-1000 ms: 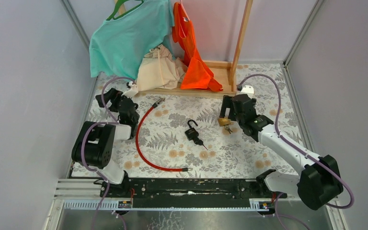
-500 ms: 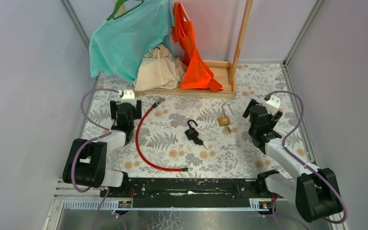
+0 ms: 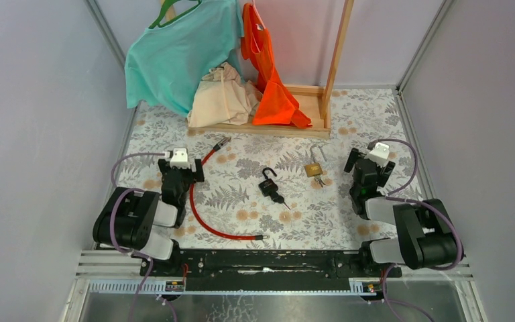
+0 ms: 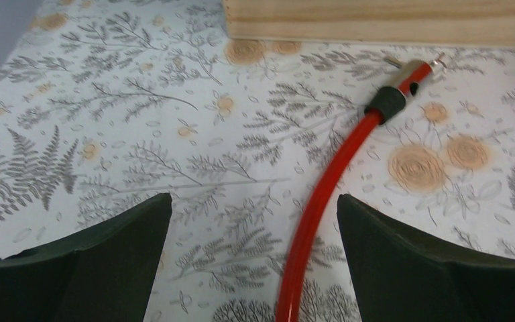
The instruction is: Unlock with the key
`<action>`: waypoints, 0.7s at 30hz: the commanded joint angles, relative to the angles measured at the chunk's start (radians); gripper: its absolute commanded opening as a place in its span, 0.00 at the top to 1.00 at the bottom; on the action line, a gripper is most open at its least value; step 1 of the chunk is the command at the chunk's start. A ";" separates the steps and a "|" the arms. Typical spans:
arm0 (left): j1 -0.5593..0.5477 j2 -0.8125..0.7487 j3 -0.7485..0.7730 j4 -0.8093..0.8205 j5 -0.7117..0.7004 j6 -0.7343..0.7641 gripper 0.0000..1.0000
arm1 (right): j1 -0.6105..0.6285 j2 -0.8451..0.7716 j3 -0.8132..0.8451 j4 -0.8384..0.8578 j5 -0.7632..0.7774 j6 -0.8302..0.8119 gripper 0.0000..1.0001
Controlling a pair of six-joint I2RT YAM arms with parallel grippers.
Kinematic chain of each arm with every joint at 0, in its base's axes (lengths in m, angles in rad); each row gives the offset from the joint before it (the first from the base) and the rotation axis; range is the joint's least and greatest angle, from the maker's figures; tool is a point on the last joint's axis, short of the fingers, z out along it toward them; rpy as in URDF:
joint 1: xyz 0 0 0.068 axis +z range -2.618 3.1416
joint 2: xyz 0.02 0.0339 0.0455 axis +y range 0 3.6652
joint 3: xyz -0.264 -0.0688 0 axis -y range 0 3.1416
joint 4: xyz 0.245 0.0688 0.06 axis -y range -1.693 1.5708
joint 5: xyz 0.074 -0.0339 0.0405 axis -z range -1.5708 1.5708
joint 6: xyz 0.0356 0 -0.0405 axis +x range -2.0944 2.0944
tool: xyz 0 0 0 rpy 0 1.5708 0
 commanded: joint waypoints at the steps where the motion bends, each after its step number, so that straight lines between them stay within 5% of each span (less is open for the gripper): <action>1: 0.005 0.060 -0.089 0.420 0.086 0.016 0.00 | -0.013 0.088 -0.016 0.321 -0.066 -0.105 0.01; 4: 0.003 0.048 -0.091 0.396 0.154 0.046 0.00 | -0.014 0.151 -0.051 0.455 -0.120 -0.133 0.01; 7: 0.004 0.046 -0.048 0.328 0.077 0.008 0.00 | -0.071 0.147 0.016 0.296 -0.232 -0.094 0.01; 11: 0.023 0.054 0.073 0.102 0.005 -0.046 0.00 | -0.106 0.156 -0.018 0.346 -0.335 -0.086 0.01; 12: 0.032 0.052 0.075 0.096 0.018 -0.055 0.00 | -0.113 0.190 -0.052 0.459 -0.361 -0.104 0.01; 21: 0.034 0.054 0.070 0.110 0.017 -0.053 0.00 | -0.114 0.183 -0.058 0.462 -0.364 -0.099 0.01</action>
